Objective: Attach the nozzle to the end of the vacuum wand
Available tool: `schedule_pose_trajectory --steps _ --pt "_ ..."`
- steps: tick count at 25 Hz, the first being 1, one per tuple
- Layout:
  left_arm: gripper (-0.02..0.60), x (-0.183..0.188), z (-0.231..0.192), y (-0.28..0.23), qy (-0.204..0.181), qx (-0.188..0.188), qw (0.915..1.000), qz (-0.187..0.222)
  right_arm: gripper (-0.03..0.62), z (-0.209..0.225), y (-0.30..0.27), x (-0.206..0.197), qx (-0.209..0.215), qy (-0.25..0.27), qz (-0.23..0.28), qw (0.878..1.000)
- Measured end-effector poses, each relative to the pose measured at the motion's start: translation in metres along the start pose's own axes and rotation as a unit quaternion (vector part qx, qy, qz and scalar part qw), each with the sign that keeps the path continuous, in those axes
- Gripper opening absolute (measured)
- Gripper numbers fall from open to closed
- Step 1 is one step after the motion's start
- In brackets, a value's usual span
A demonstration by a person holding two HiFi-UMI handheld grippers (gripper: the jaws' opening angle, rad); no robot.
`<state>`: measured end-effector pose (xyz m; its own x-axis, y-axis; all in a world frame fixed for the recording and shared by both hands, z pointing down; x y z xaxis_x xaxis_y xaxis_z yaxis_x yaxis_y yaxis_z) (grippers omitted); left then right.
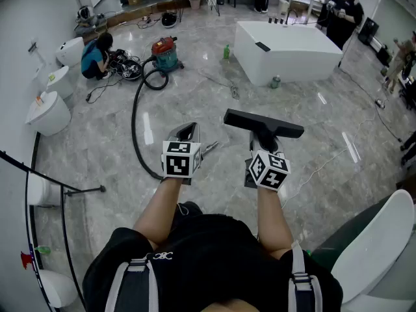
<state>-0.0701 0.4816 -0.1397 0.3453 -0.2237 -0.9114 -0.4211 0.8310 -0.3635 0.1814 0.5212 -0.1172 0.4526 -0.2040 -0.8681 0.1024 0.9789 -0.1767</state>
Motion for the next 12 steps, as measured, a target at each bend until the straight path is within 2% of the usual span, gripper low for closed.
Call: schedule_pose_trajectory --steps 4,12 --pt "0.007 0.007 0.005 -0.012 -0.005 -0.003 1.0000 0.002 0.181 0.014 -0.008 0.003 -0.018 -0.012 -0.008 1.000" --pt "0.007 0.017 -0.006 -0.057 -0.019 -0.008 0.9997 0.015 0.181 0.020 -0.047 0.012 0.001 -0.001 0.007 1.000"
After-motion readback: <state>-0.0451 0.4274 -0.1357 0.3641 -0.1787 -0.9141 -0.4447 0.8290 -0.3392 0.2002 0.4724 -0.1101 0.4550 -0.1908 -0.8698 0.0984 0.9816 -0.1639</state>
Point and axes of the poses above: the fingertips, and each gripper's own axes: y backward along the fingers, z to its right, x out of its top, the point moved 9 cm from there along y, backward along the fingers, and after that the axes turned 14 degrees about -y, right-handed, at the moved point
